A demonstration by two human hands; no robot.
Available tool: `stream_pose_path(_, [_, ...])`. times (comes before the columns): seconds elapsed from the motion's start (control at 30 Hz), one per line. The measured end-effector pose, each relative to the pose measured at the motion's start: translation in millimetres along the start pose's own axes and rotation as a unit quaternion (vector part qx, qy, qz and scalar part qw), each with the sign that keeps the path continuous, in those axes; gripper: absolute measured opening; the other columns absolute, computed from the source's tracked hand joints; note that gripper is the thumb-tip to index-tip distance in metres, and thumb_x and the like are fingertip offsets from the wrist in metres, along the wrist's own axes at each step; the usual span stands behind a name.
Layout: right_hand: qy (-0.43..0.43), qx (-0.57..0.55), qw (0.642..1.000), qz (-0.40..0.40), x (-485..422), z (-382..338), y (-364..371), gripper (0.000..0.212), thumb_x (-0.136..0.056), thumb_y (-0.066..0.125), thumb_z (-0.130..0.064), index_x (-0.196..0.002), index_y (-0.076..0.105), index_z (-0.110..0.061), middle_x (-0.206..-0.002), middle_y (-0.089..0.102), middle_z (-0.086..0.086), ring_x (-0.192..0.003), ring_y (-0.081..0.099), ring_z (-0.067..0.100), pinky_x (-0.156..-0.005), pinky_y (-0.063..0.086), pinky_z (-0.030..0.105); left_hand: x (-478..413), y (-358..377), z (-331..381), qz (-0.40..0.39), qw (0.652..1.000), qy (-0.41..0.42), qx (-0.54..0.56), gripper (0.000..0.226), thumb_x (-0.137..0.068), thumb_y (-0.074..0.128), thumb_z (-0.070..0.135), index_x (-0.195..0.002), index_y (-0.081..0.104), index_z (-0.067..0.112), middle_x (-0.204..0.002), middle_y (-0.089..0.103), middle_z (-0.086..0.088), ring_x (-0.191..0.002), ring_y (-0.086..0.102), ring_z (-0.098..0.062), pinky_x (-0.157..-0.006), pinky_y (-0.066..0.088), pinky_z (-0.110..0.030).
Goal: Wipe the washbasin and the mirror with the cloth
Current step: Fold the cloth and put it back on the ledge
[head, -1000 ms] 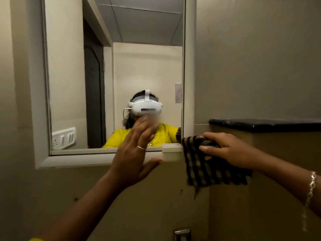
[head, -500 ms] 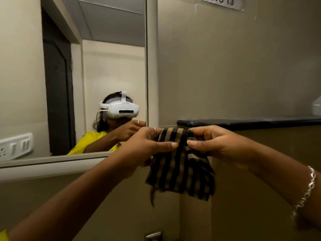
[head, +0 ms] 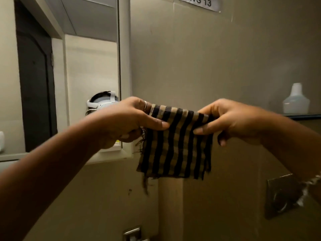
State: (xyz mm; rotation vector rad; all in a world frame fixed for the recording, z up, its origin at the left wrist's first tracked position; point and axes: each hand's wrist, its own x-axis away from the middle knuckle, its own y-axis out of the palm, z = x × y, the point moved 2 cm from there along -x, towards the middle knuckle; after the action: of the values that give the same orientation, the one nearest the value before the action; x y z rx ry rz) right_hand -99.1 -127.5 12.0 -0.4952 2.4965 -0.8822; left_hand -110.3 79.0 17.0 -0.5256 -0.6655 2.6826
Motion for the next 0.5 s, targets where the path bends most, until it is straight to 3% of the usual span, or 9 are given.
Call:
stream_pose_path(0.1, [0.000,-0.076,0.997,0.019,1,-12,-17,0.024,-0.059,0.064,-0.006,-0.082,0.070,-0.008,-0.075,0.072,0.005,-0.065,0.069,0.015,-0.044,0.053,0.020,-8,0,14,-0.014,1.000,-0.006,0.028,0.037,-0.058,0.064,0.017,-0.092,0.059,0.002,-0.063,0.065,-0.005,-0.033,0.051,-0.007,-0.027,0.031,-0.011])
stream_pose_path(0.17, [-0.002,-0.089,0.995,0.035,-2,-18,-30,0.029,-0.057,0.062,-0.006,-0.085,0.069,-0.005,-0.077,0.073,0.006,-0.071,0.071,0.018,-0.049,0.056,0.022,-17,0,21,-0.009,0.997,-0.003,0.083,0.047,-0.059,0.062,0.015,-0.104,0.055,0.003,-0.081,0.071,-0.012,-0.048,0.065,-0.013,-0.032,0.043,-0.014])
stream_pose_path(0.27, [-0.004,-0.067,0.996,0.066,-10,-24,-49,0.030,-0.057,0.062,-0.006,-0.087,0.068,-0.005,-0.082,0.072,0.008,-0.075,0.071,0.019,-0.052,0.057,0.023,-35,0,29,-0.002,0.993,0.011,0.121,0.057,-0.061,0.060,0.013,-0.116,0.049,0.005,-0.103,0.067,-0.018,-0.066,0.071,-0.020,-0.048,0.057,-0.024])
stream_pose_path(0.4, [-0.007,-0.038,0.993,0.109,-31,-26,-76,0.020,-0.067,0.061,0.001,-0.085,0.067,-0.007,-0.087,0.069,0.008,-0.083,0.070,0.020,-0.061,0.059,0.027,-68,-3,32,0.063,0.990,0.067,0.103,0.043,-0.079,0.060,0.006,-0.120,0.048,0.005,-0.107,0.065,-0.014,-0.081,0.071,-0.025,-0.062,0.060,-0.034])
stream_pose_path(0.5, [-0.018,-0.012,0.989,0.148,-56,-20,-95,0.022,-0.081,0.053,0.011,-0.083,0.065,-0.007,-0.086,0.065,0.007,-0.085,0.066,0.020,-0.065,0.059,0.027,-97,-6,28,0.117,0.983,0.125,0.062,0.031,-0.083,0.058,0.004,-0.113,0.051,0.006,-0.106,0.063,-0.010,-0.087,0.067,-0.020,-0.067,0.059,-0.030])
